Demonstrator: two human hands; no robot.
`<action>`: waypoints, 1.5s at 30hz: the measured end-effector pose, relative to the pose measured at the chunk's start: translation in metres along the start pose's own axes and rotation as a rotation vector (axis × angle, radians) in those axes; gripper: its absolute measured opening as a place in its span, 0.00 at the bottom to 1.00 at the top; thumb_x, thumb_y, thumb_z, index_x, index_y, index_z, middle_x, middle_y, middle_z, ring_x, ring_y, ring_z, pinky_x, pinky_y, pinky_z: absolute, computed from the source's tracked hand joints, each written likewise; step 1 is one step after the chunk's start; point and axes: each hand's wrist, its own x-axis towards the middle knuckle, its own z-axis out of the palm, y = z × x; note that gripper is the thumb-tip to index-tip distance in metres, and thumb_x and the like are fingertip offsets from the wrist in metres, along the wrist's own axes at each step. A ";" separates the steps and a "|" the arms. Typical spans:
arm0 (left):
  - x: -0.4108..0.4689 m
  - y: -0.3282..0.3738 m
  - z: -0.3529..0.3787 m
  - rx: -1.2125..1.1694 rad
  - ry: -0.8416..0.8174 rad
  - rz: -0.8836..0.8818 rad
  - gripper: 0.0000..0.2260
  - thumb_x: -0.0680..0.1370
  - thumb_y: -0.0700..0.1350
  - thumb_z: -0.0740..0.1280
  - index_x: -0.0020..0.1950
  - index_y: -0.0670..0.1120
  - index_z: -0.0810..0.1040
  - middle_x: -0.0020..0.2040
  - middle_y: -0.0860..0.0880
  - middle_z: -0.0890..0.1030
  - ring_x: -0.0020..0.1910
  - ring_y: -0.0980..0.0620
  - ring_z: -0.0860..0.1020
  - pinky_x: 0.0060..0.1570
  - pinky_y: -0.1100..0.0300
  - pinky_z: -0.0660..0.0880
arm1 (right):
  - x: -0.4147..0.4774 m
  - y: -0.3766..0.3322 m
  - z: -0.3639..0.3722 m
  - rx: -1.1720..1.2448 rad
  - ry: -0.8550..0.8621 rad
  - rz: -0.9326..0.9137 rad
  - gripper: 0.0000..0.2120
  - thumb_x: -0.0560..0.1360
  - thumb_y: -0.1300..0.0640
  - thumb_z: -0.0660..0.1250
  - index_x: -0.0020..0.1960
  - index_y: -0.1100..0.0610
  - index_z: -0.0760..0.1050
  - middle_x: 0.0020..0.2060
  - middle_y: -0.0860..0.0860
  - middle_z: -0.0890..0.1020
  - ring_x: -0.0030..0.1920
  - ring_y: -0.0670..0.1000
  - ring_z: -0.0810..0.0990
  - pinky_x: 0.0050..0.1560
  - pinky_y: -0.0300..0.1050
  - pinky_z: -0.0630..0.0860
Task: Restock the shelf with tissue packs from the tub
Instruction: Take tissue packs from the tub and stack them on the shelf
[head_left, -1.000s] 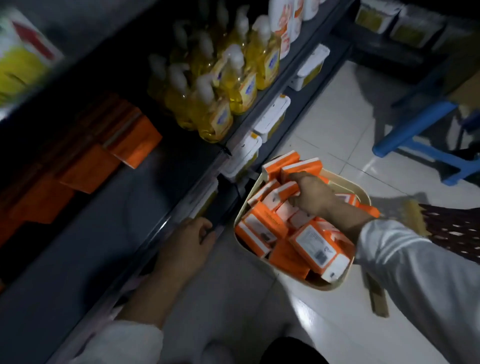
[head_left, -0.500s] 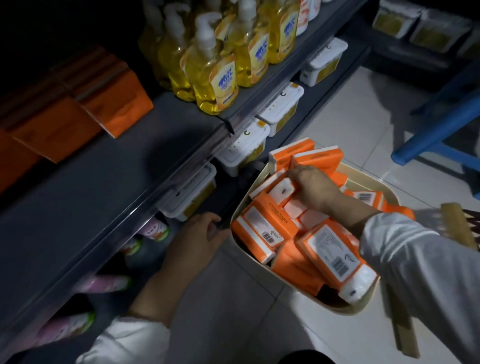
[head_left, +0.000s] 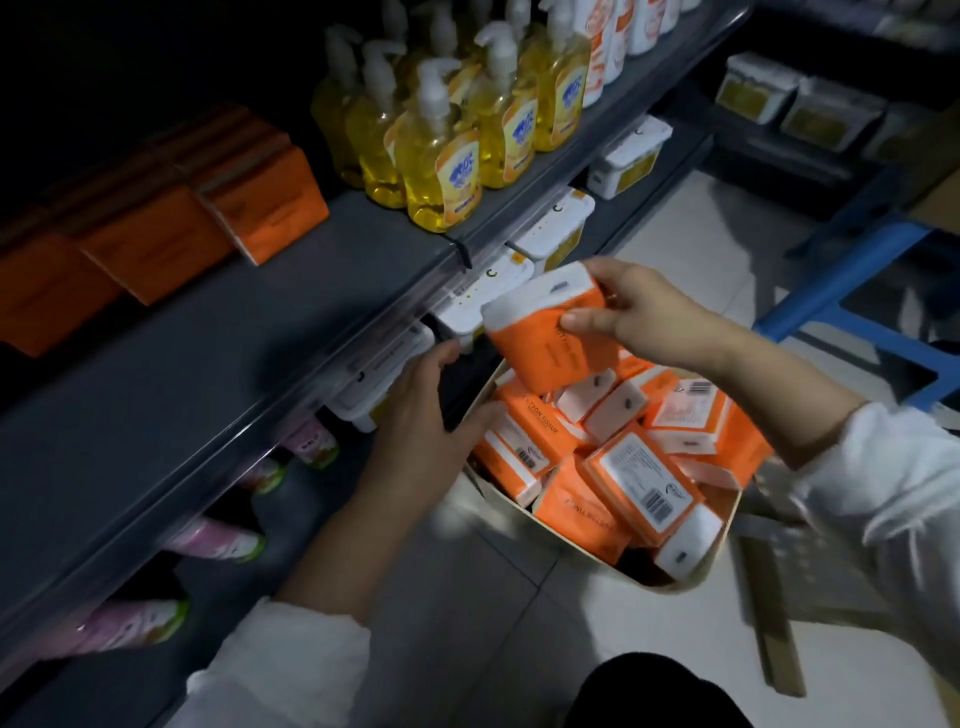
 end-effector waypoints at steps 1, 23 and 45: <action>-0.004 0.004 -0.004 -0.047 0.010 -0.009 0.31 0.71 0.54 0.72 0.70 0.57 0.62 0.64 0.61 0.66 0.65 0.60 0.65 0.61 0.60 0.64 | -0.005 -0.010 0.003 0.053 -0.052 0.005 0.16 0.74 0.56 0.69 0.59 0.60 0.73 0.51 0.55 0.80 0.51 0.54 0.79 0.54 0.47 0.75; -0.082 -0.083 -0.040 -0.026 0.380 -0.352 0.17 0.72 0.42 0.72 0.55 0.48 0.70 0.43 0.61 0.73 0.41 0.57 0.74 0.43 0.60 0.68 | -0.012 0.072 0.132 -0.401 -0.070 0.335 0.28 0.74 0.47 0.68 0.63 0.65 0.66 0.59 0.64 0.76 0.60 0.62 0.74 0.55 0.49 0.70; -0.164 -0.008 -0.115 -0.956 0.532 -0.411 0.08 0.78 0.42 0.65 0.57 0.48 0.74 0.50 0.49 0.81 0.52 0.48 0.78 0.48 0.50 0.78 | -0.095 -0.133 0.141 -0.264 0.190 -0.544 0.21 0.69 0.54 0.59 0.62 0.48 0.65 0.55 0.54 0.72 0.57 0.60 0.73 0.47 0.60 0.77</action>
